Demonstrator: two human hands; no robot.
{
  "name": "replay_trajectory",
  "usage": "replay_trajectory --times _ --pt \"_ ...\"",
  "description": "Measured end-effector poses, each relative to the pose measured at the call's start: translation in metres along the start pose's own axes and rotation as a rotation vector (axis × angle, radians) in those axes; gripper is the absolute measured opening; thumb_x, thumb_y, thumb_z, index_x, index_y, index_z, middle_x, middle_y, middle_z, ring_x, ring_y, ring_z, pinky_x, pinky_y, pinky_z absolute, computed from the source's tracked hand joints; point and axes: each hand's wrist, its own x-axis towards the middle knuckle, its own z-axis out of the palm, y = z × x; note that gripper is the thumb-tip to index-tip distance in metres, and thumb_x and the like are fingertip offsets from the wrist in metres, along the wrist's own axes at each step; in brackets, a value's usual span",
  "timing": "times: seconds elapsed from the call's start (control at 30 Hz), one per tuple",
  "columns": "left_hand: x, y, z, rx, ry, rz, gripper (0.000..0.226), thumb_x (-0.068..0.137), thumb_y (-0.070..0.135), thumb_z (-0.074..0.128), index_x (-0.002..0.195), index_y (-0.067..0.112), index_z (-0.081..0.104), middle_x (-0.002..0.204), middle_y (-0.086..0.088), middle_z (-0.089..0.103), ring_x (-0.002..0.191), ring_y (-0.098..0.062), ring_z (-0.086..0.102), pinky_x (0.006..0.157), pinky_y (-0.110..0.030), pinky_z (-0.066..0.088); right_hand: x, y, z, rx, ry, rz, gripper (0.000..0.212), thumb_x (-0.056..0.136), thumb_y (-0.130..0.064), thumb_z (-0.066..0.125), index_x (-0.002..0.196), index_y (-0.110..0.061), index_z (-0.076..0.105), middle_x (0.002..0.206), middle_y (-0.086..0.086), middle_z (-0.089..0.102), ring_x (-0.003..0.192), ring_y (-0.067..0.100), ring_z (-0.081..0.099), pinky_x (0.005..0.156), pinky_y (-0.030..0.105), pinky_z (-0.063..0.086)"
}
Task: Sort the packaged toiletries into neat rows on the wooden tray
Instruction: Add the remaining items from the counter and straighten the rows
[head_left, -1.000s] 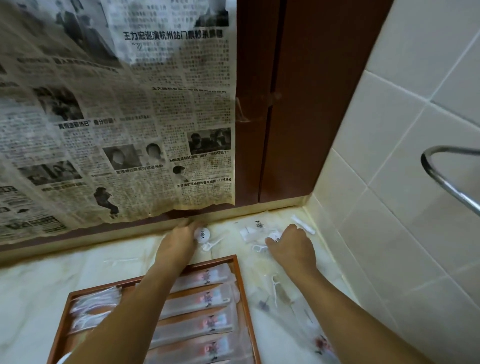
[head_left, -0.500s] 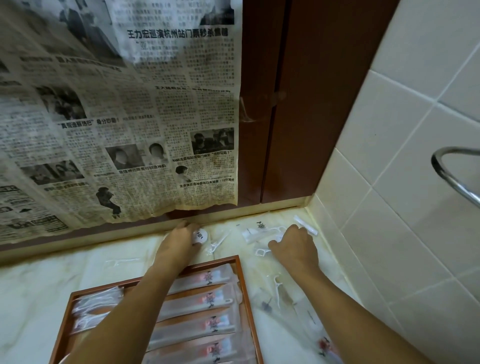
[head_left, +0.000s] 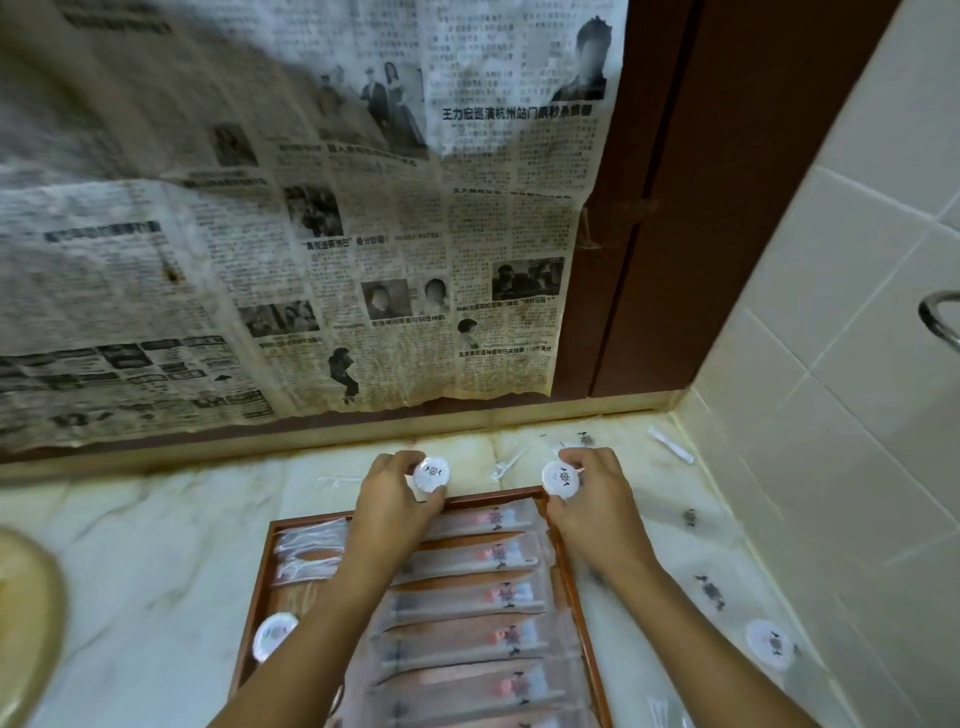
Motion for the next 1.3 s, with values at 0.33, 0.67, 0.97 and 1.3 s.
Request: replay_trajectory --times 0.33,0.67,0.97,1.3 --pt "-0.107 -0.066 -0.081 -0.093 0.133 -0.001 0.039 0.076 0.017 0.078 0.110 0.031 0.063 0.099 0.011 0.057 0.086 -0.001 0.055 0.074 -0.008 0.041 -0.093 -0.062 0.076 0.043 -0.262 -0.216 0.041 0.075 -0.008 0.068 0.113 -0.022 0.059 0.113 -0.011 0.046 0.098 -0.005 0.045 0.084 0.006 0.038" --pt "-0.186 -0.126 -0.112 -0.203 0.155 -0.131 0.039 0.076 0.019 0.080 0.109 0.032 0.063 0.101 0.015 0.058 0.080 0.001 0.057 0.069 -0.007 0.041 -0.157 -0.101 0.122 0.053 -0.410 -0.261 0.044 0.079 -0.007 0.061 0.119 -0.024 0.058 0.117 -0.016 0.044 0.105 -0.008 0.049 0.086 0.004 0.040" --pt "-0.199 -0.140 -0.117 -0.226 0.132 -0.140 0.039 0.081 0.027 0.077 0.113 0.037 0.059 0.107 0.017 0.056 0.089 0.002 0.057 0.073 -0.015 0.047 -0.164 -0.110 0.142 -0.141 -0.519 -0.388 0.047 0.086 -0.015 0.064 0.130 -0.028 0.056 0.125 -0.021 0.047 0.117 -0.006 0.043 0.102 0.008 0.032" --pt "-0.193 -0.148 -0.124 -0.249 0.117 -0.125 0.040 0.080 0.029 0.076 0.115 0.036 0.059 0.107 0.018 0.053 0.086 0.001 0.057 0.071 -0.009 0.043 -0.162 -0.113 0.147 -0.245 -0.579 -0.463 0.047 0.088 -0.009 0.061 0.126 -0.037 0.057 0.125 -0.026 0.051 0.118 -0.008 0.039 0.098 0.007 0.030"
